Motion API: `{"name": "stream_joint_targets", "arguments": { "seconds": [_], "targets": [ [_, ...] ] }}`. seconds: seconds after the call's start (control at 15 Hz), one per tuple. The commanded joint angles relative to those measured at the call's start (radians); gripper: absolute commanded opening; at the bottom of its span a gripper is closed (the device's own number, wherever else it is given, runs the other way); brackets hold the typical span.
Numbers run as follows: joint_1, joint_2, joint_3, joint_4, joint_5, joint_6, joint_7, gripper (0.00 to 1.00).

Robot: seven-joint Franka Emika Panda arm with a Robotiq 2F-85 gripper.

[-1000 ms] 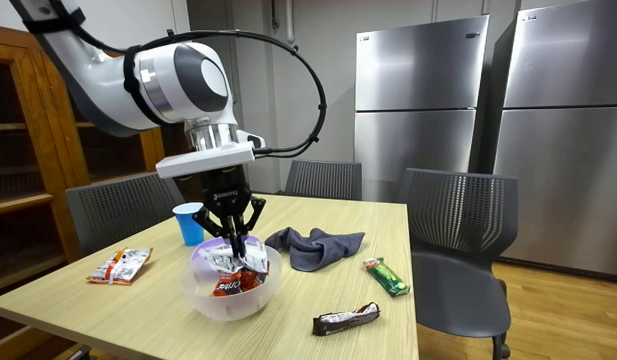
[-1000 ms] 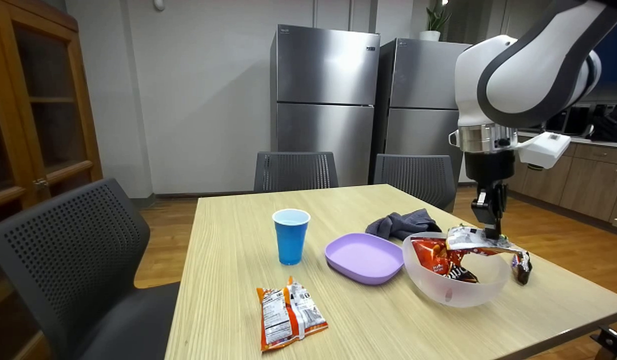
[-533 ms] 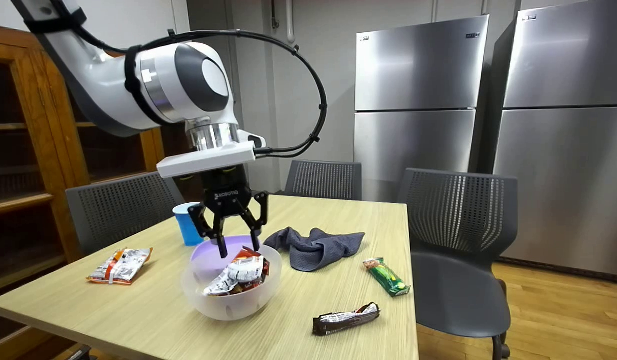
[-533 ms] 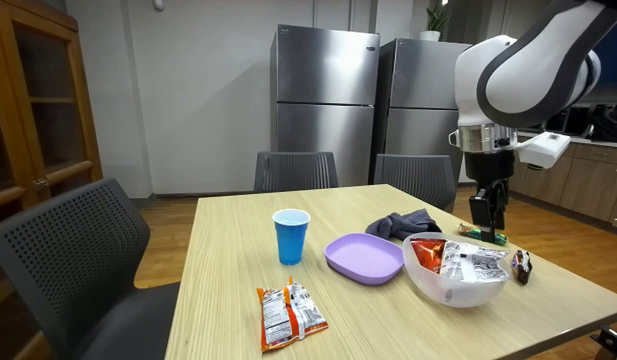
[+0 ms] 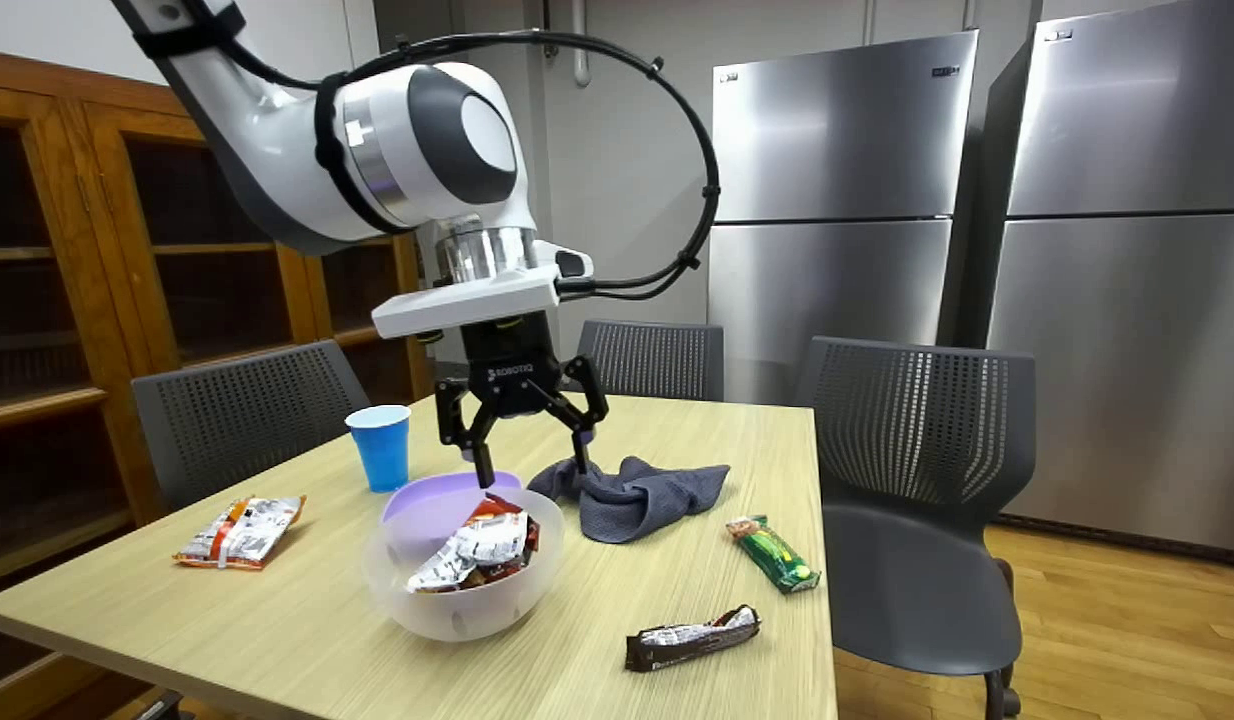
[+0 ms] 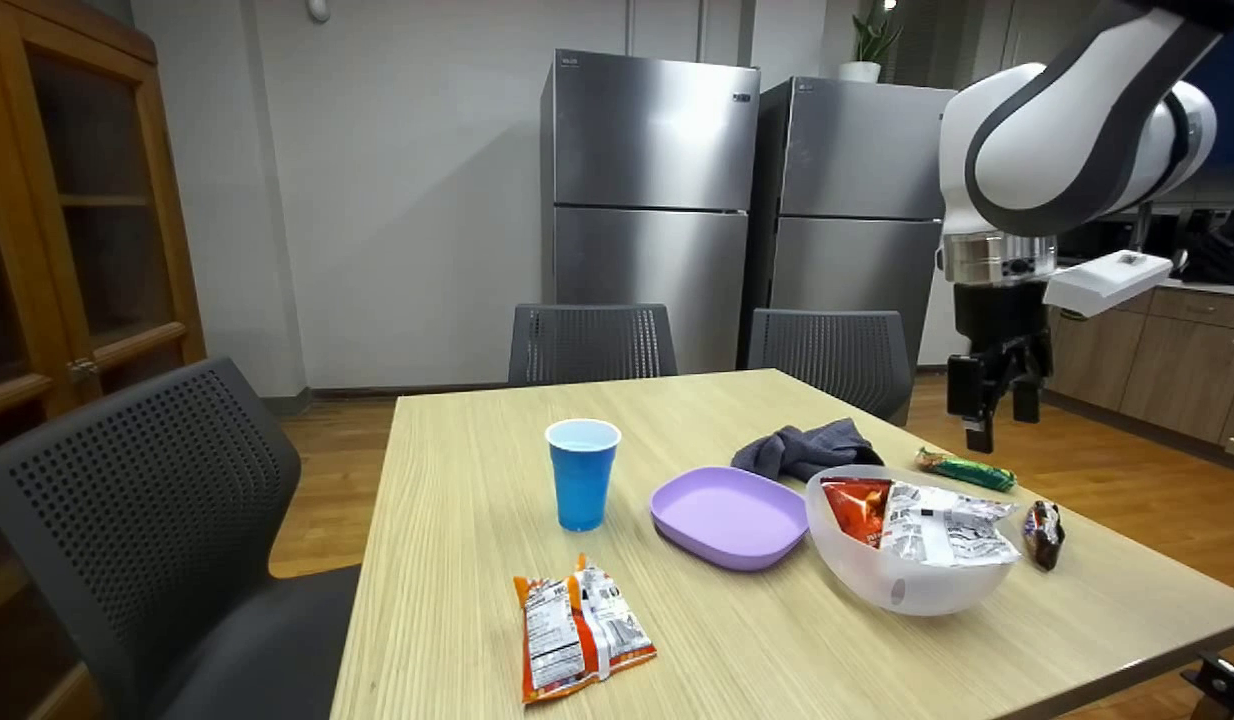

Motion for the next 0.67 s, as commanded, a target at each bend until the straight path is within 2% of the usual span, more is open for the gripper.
{"name": "stream_joint_targets", "arguments": {
  "seconds": [0.0, 0.6],
  "targets": [
    [-0.029, 0.069, -0.013, 0.101, 0.05, -0.072, 0.081, 1.0],
    [-0.071, 0.297, -0.066, 0.381, 0.173, -0.16, 0.119, 1.0]
  ]
}}
